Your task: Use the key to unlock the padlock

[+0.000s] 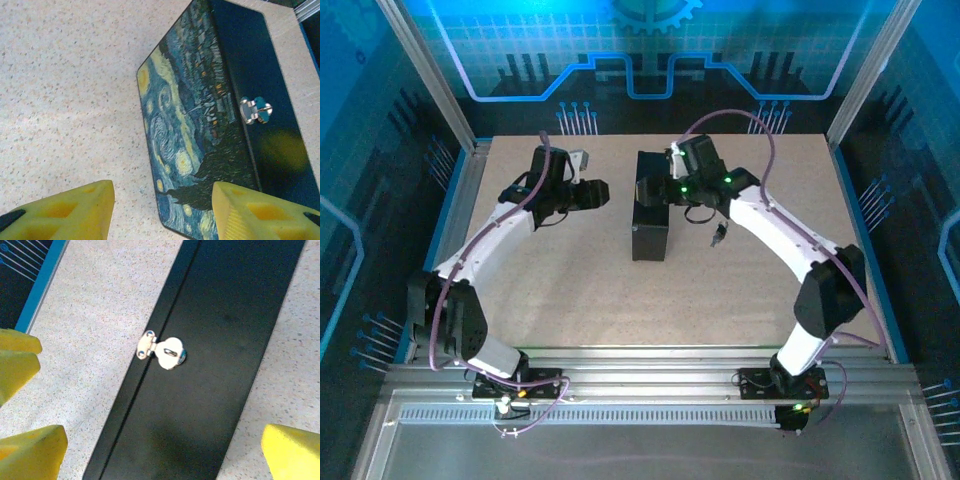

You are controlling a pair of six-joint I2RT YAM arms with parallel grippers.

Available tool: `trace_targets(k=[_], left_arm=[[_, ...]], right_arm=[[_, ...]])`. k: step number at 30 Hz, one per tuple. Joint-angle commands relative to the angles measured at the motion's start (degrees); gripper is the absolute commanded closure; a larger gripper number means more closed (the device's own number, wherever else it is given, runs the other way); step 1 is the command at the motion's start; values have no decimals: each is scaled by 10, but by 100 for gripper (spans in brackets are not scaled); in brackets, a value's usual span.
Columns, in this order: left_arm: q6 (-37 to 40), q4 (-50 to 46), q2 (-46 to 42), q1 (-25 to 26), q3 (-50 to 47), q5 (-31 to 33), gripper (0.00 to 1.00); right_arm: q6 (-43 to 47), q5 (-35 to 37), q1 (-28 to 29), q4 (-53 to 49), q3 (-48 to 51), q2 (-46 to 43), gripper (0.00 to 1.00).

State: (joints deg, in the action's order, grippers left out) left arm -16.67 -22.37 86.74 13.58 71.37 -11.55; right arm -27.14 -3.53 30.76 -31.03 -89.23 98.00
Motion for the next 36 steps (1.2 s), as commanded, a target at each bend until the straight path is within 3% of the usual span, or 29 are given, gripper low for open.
trace_targets(k=[1,6,14,17,23,31,36], left_arm=[[-12,-11,2,-9,-7,0,46],[-9,-13,2,-15,-10,-11,46],[-8,-8,-1,-22,-19,-22,46],[-8,-7,-5,-24,-24,-25,46],[-6,-9,-9,-29,-27,-27,47],[-6,-17,0,-28,-11,-56,49],[-10,-17,7,-21,-7,-54,49]], right_arm=[[-7,48,11,-72,-42,43,0],[-11,34,29,-54,-63,72,0],[-20,83,48,-124,-139,144,0],[-30,69,42,-128,-132,153,0],[-70,-21,8,-50,-44,120,11],[-235,-293,-70,313,182,85,14],[-164,-275,-80,236,174,108,4]])
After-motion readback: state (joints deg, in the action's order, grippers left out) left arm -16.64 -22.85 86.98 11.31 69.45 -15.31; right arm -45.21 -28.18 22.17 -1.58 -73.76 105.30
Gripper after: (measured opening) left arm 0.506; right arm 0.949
